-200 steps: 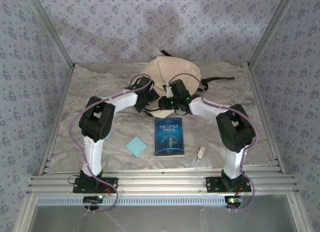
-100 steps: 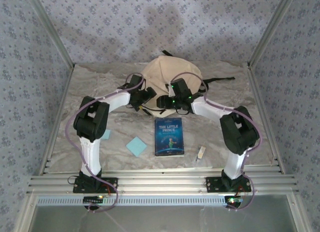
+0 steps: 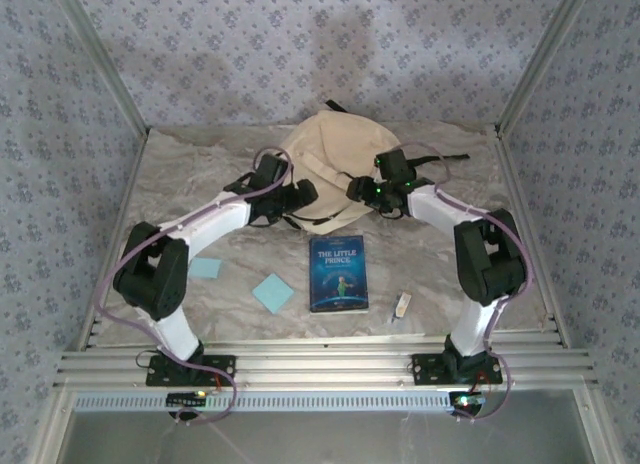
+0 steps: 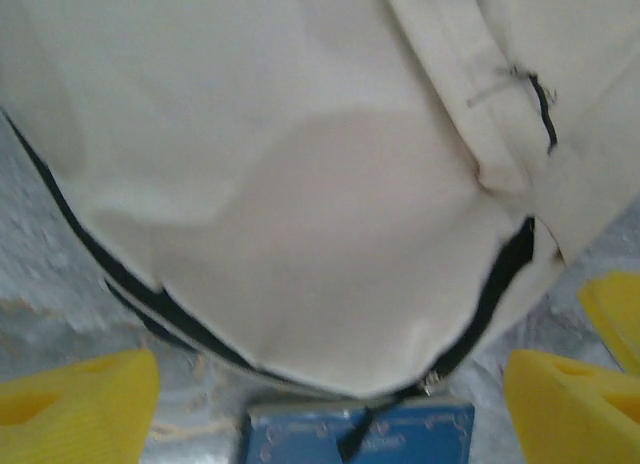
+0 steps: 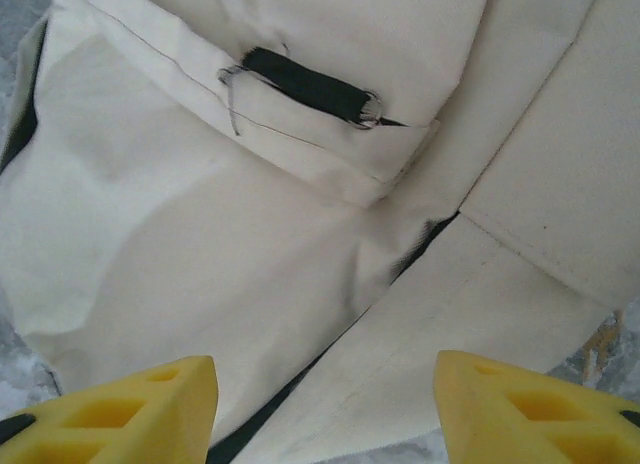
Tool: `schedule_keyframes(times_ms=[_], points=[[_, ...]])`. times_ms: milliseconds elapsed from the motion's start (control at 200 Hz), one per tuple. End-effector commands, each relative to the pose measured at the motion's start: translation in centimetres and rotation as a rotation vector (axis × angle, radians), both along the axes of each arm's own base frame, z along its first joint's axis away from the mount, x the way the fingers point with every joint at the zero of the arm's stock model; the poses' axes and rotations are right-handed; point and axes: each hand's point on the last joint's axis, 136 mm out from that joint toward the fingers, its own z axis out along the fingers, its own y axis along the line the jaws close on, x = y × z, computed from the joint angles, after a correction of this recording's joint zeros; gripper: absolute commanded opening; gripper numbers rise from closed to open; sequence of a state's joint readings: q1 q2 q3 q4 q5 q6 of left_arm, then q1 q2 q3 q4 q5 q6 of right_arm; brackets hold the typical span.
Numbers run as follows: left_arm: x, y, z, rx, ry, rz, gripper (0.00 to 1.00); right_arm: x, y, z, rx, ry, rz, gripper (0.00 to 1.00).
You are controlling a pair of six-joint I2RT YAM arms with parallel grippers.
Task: Pack the student bag
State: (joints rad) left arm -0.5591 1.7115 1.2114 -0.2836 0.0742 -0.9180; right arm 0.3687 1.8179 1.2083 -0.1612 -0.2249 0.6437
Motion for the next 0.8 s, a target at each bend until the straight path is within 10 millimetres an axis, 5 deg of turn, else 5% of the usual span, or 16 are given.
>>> schedule_keyframes(times_ms=[0,430,625,795], points=[[-1.8,-0.4,-1.0,-0.094,0.072,0.1,0.86,0.5,0.8,-1.9,0.059,0.057,-0.021,0.66],[-2.2,-6.3,-2.9,-0.269,0.124,0.019,0.69,2.4,2.3,-4.0,0.155,0.08,-0.052,0.57],[-1.3,-7.2,-3.1,-0.27,0.106,-0.01,0.61,2.3,2.3,-4.6,0.155,0.091,-0.053,0.54],[-0.6,-7.7,-2.8,-0.266,0.089,-0.024,0.44,2.3,2.2,-4.7,0.148,0.092,-0.054,0.53]])
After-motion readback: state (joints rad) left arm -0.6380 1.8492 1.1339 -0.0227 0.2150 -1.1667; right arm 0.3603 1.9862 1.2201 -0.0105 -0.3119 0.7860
